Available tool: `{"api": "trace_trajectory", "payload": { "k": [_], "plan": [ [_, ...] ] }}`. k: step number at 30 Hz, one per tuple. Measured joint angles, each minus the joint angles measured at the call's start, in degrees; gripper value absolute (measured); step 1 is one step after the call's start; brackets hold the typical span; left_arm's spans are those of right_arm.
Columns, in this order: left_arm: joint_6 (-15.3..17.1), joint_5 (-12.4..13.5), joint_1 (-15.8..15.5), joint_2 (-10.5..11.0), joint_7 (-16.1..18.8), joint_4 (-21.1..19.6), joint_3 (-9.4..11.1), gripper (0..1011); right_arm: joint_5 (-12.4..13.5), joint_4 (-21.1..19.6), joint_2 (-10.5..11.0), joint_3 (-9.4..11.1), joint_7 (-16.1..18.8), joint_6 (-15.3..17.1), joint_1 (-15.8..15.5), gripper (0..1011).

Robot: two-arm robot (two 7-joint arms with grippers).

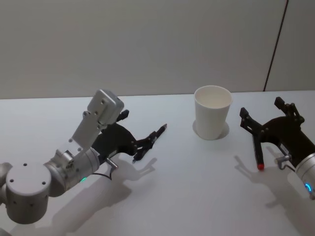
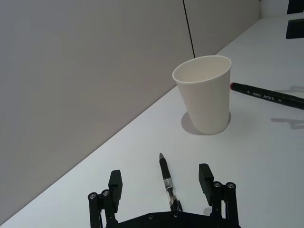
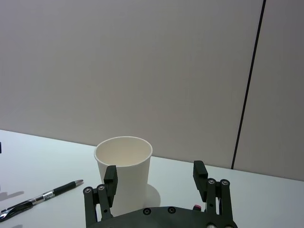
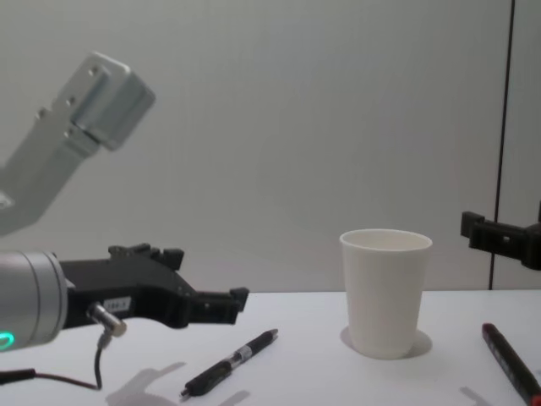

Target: Place the pen into the pen holder.

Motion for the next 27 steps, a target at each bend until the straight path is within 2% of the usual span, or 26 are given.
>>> {"api": "trace_trajectory", "payload": {
  "k": [9, 27],
  "plan": [
    [2.76, 1.13, -0.94, -1.53, -0.19, 1.61, 0.75, 1001, 0.0, 0.0, 0.0, 0.0, 0.0, 0.0, 0.0, 1001],
    [11.04, 2.63, -4.65, -4.82, -1.82, 5.88, 1.34, 1001, 0.0, 0.0, 0.0, 0.0, 0.0, 0.0, 0.0, 1001]
  ]
}}
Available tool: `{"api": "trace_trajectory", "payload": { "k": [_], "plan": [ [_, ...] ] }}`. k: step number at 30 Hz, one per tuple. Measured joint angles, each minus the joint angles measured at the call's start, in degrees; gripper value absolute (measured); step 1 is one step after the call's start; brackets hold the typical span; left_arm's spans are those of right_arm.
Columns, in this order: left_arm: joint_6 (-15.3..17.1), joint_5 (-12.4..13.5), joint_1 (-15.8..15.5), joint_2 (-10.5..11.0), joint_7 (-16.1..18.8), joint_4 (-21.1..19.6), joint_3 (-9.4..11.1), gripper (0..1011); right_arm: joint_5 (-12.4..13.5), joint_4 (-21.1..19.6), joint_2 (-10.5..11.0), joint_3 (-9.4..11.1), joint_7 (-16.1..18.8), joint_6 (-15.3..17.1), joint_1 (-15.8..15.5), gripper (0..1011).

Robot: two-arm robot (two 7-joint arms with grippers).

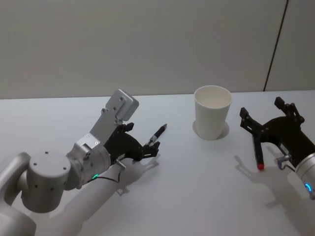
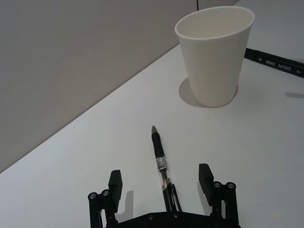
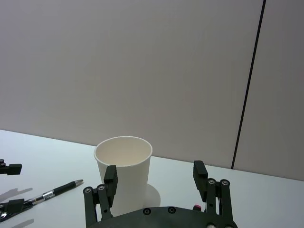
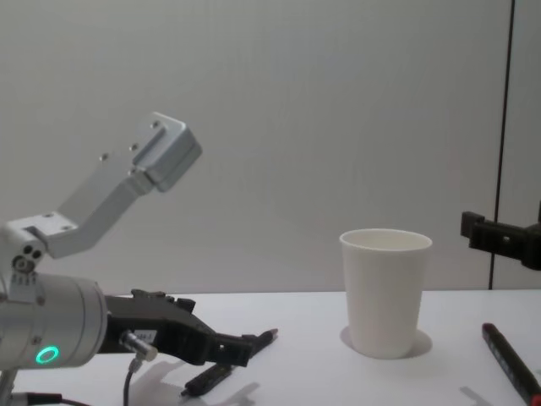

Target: Place the pen into the pen holder.

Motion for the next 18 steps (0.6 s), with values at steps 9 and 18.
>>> {"api": "trace_trajectory", "payload": {
  "k": [9, 18],
  "plan": [
    [3.29, 0.79, -1.78, -1.09, -1.17, 1.61, 0.02, 1001, 0.0, 0.0, 0.0, 0.0, 0.0, 0.0, 0.0, 1001],
    [5.94, 1.58, -3.28, -1.92, -2.11, 2.7, 0.0, 1001, 0.0, 0.0, 0.0, 0.0, 0.0, 0.0, 0.0, 1001]
  ]
}}
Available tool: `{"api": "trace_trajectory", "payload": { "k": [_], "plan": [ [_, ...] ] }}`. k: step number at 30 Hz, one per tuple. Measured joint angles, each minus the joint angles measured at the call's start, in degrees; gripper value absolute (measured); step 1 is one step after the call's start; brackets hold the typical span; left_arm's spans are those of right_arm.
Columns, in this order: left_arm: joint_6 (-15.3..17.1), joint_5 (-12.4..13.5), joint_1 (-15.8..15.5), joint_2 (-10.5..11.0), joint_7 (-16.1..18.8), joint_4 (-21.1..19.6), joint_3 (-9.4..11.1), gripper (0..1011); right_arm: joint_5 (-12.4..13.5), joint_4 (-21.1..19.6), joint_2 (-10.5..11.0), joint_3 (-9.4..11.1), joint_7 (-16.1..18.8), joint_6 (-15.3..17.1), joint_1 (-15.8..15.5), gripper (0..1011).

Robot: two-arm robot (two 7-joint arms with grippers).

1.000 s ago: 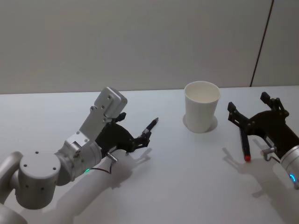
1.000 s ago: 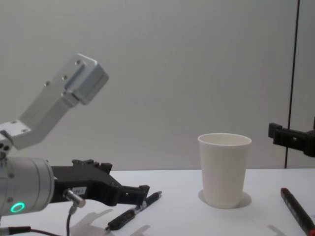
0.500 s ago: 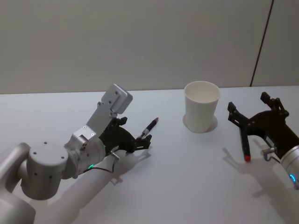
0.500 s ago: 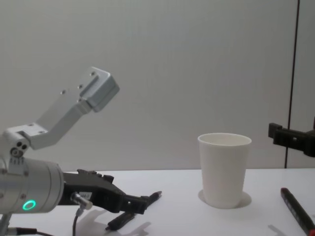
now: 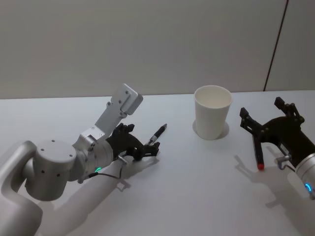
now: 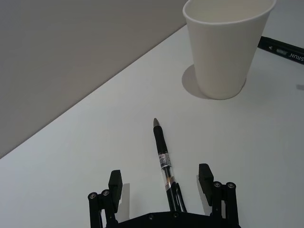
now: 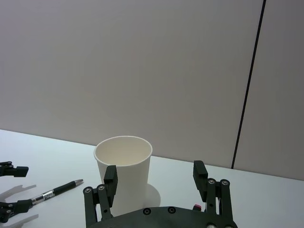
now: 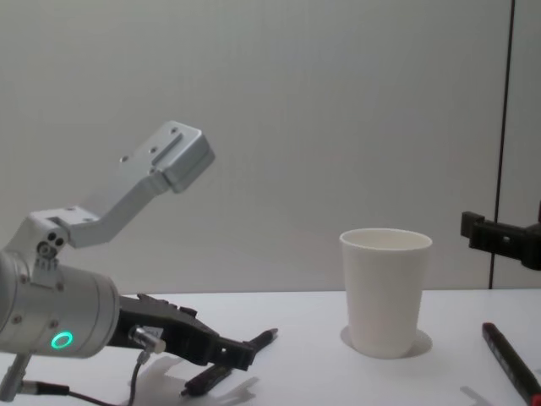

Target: Place the pen into the pen holder.

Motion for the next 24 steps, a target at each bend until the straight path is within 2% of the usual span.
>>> {"api": "trace_trajectory", "payload": {
  "k": [14, 24],
  "plan": [
    [3.18, 1.67, -1.57, -0.99, -0.97, 1.26, 0.25, 1001, 0.0, 0.0, 0.0, 0.0, 0.0, 0.0, 0.0, 1001],
    [4.2, 2.25, -2.18, -1.76, -0.53, 2.52, 0.55, 1001, 0.0, 0.0, 0.0, 0.0, 0.0, 0.0, 0.0, 1001]
  ]
}}
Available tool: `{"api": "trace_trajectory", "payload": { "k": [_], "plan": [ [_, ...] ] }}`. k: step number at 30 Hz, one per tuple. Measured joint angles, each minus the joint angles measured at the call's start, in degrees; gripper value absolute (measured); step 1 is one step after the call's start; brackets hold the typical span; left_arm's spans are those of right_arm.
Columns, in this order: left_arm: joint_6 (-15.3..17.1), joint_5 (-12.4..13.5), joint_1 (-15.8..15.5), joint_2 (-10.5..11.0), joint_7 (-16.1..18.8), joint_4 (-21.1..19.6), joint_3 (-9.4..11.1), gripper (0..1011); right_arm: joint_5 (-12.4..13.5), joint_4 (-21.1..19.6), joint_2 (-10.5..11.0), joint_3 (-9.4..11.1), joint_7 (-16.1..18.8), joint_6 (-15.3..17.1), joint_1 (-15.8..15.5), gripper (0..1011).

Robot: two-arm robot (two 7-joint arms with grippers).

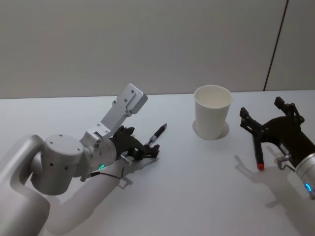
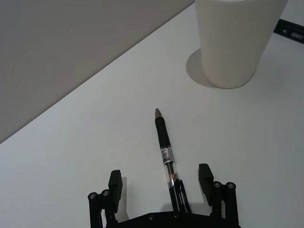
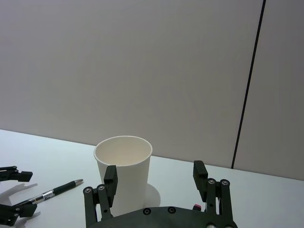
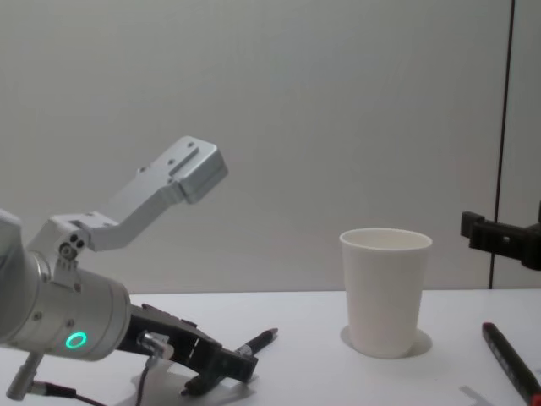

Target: Place the pen into the pen holder.

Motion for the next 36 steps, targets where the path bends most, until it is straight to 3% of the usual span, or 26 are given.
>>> {"api": "trace_trajectory", "payload": {
  "k": [15, 36],
  "plan": [
    [1.21, -1.34, -0.5, -0.97, 1.35, 1.34, 0.01, 1001, 0.0, 0.0, 0.0, 0.0, 0.0, 0.0, 0.0, 1001],
    [5.63, -8.37, 0.23, -1.02, 2.64, 0.33, -1.44, 1001, 0.0, 0.0, 0.0, 0.0, 0.0, 0.0, 0.0, 1001]
  ]
}}
